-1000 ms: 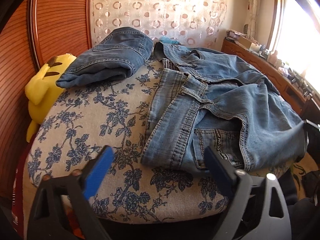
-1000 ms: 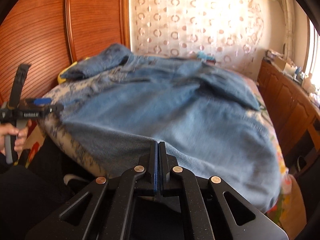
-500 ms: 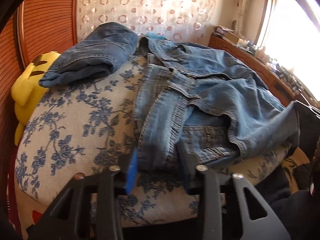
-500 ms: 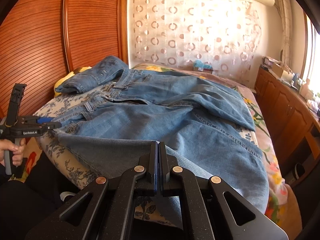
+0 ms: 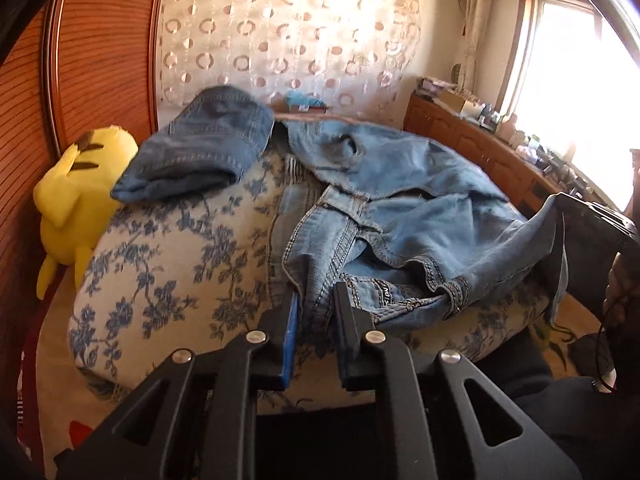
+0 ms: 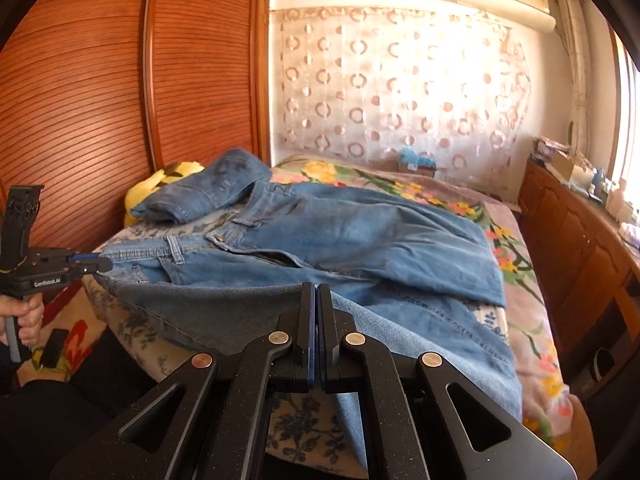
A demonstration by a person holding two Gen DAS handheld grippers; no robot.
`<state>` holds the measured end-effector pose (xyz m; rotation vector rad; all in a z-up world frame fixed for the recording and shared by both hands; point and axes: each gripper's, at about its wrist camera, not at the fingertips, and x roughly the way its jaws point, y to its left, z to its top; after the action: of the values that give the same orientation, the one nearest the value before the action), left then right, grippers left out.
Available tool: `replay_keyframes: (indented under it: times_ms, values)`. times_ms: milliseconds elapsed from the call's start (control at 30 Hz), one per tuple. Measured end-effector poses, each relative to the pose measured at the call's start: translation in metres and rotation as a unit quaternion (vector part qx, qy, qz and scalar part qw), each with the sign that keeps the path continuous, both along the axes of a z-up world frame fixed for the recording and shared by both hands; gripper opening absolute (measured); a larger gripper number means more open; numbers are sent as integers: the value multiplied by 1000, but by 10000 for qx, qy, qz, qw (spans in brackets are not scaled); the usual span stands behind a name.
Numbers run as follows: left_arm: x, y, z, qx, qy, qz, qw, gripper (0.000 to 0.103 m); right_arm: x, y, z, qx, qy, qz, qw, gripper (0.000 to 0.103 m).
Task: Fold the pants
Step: 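Lift the gripped jeans edge upward with both grippers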
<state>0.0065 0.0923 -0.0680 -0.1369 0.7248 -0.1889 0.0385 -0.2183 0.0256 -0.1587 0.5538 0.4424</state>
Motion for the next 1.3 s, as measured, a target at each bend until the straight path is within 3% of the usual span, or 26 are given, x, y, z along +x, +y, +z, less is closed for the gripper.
replay_keyframes:
  times_ms: [400, 700, 900, 1300]
  values:
    - [5, -12, -3, 88, -15, -7, 10000, 13, 20, -8, -61, -143, 892, -219, 9957, 0]
    - [6, -19, 5, 104, -117, -72, 9999, 14, -3, -29, -80, -80, 1168, -345, 9925, 35]
    - [7, -20, 5, 103, -95, -65, 9999, 14, -10, -45, -95, -198, 1395, -399, 9892, 40]
    - [10, -20, 2, 107, -76, -60, 9999, 14, -28, -49, -98, -707, 1173, -371, 9899, 46]
